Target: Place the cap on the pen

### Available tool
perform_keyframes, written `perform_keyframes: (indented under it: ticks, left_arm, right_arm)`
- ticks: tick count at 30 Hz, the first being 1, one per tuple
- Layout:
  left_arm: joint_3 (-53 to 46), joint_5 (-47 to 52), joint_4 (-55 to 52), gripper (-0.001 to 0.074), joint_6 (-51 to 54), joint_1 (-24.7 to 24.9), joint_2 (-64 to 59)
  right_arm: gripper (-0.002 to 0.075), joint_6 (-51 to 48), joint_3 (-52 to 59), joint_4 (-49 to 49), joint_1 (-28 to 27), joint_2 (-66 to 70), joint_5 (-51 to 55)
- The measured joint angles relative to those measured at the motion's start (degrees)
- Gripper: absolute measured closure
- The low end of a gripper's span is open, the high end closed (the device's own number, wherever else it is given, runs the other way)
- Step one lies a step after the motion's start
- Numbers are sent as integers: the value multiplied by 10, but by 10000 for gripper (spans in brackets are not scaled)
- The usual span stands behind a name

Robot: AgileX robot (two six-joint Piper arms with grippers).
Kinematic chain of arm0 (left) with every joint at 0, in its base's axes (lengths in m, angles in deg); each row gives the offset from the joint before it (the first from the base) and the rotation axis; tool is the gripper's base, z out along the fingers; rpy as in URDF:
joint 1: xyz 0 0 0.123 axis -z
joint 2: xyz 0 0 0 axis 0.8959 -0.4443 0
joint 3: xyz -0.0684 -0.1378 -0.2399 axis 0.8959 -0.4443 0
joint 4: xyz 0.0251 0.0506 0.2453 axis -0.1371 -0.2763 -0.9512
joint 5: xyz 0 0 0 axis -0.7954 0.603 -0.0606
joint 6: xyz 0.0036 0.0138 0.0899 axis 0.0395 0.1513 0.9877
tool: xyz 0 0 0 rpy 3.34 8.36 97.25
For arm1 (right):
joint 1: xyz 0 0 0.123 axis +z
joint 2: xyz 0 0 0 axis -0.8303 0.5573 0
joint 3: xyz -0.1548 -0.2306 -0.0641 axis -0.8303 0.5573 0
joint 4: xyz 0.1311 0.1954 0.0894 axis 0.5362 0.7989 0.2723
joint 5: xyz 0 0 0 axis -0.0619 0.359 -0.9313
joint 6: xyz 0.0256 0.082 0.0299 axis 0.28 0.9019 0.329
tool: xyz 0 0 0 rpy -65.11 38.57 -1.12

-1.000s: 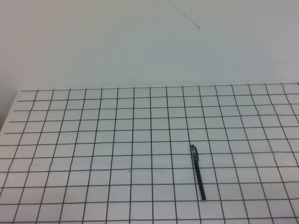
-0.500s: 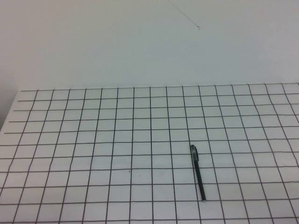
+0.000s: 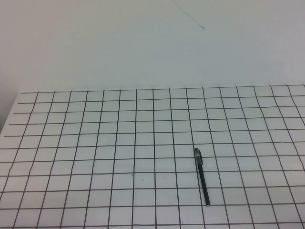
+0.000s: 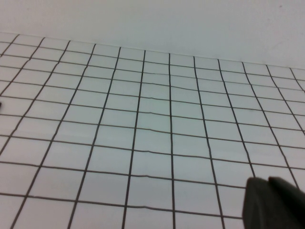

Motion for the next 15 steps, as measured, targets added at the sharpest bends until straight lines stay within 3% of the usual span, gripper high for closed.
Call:
perform_keyframes:
  ticks: [15]
  left_arm:
    - [0,-9,0,736,0,0,-1]
  right_arm:
    - [729,0,0,0,-1,-2,0]
